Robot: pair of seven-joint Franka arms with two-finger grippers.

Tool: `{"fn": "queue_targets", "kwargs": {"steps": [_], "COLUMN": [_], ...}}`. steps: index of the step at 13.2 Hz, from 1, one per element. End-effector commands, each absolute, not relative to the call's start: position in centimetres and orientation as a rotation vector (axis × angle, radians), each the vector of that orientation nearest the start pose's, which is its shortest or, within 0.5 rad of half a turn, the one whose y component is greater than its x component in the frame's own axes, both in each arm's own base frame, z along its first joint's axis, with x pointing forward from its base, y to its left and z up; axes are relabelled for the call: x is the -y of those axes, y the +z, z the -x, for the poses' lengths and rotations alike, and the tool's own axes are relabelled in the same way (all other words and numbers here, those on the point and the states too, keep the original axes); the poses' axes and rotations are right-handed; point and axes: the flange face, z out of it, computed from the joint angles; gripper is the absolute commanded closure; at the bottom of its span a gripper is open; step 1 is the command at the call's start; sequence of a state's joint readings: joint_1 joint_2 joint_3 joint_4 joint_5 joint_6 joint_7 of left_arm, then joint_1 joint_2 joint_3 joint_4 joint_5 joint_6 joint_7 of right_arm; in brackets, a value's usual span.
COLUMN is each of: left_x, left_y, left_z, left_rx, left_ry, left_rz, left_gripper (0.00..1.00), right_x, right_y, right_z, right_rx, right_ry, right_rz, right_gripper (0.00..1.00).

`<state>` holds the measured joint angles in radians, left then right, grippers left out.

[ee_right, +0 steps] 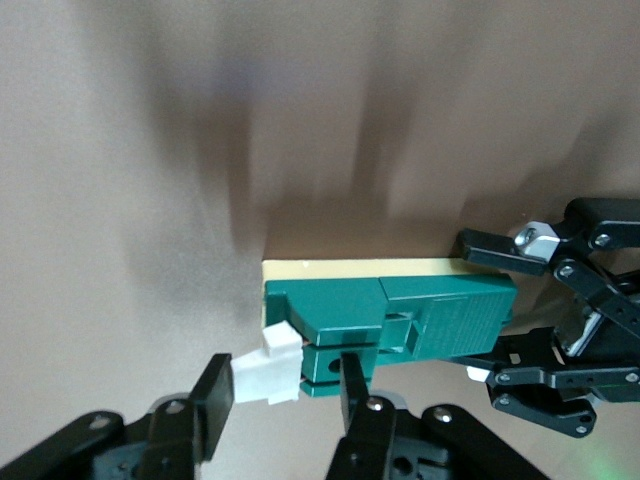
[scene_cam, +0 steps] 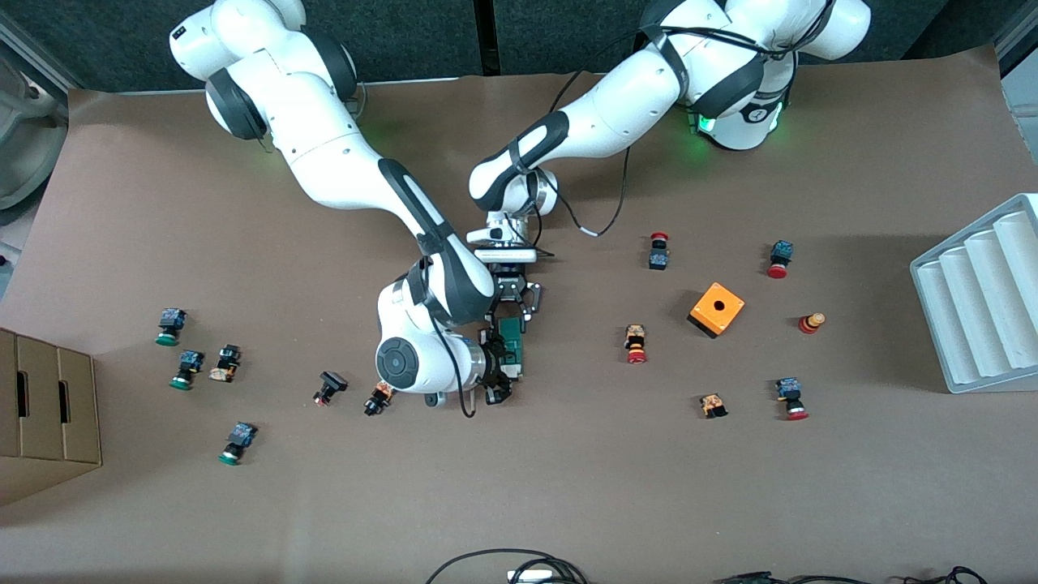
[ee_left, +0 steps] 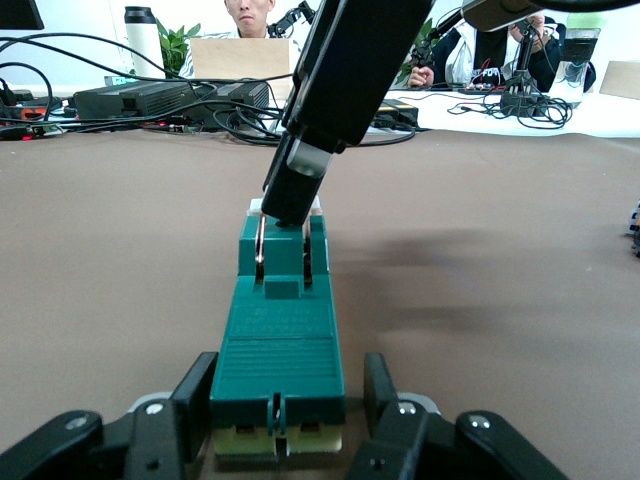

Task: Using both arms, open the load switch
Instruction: 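Rotate the white handle down toward the switch contacts with right gripper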

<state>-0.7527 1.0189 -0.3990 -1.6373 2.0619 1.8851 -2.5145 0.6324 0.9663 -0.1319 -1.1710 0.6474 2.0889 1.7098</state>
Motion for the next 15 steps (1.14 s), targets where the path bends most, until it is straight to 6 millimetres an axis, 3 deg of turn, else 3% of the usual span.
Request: {"fn": "queue_targets", "kwargs": {"steps": [1, 15], "left_x": [55.9, 55.9], "left_y": [5.0, 5.1], "left_z": [-35.1, -35.0], "left_rx": [0.0, -0.001], "left_ry": [-1.861, -1.862], "left_rz": [2.545, 2.545], "left_gripper": [0.37, 0.38], "right_x": [-41.9, -42.4], "right_y": [21.5, 22.3], "right_z": [-62.7, -61.4], "right_rx": [-1.983, -1.974], "right_ry": [0.668, 0.679], "right_rz": [2.16, 2.192], "right_gripper": [0.5, 0.52]}}
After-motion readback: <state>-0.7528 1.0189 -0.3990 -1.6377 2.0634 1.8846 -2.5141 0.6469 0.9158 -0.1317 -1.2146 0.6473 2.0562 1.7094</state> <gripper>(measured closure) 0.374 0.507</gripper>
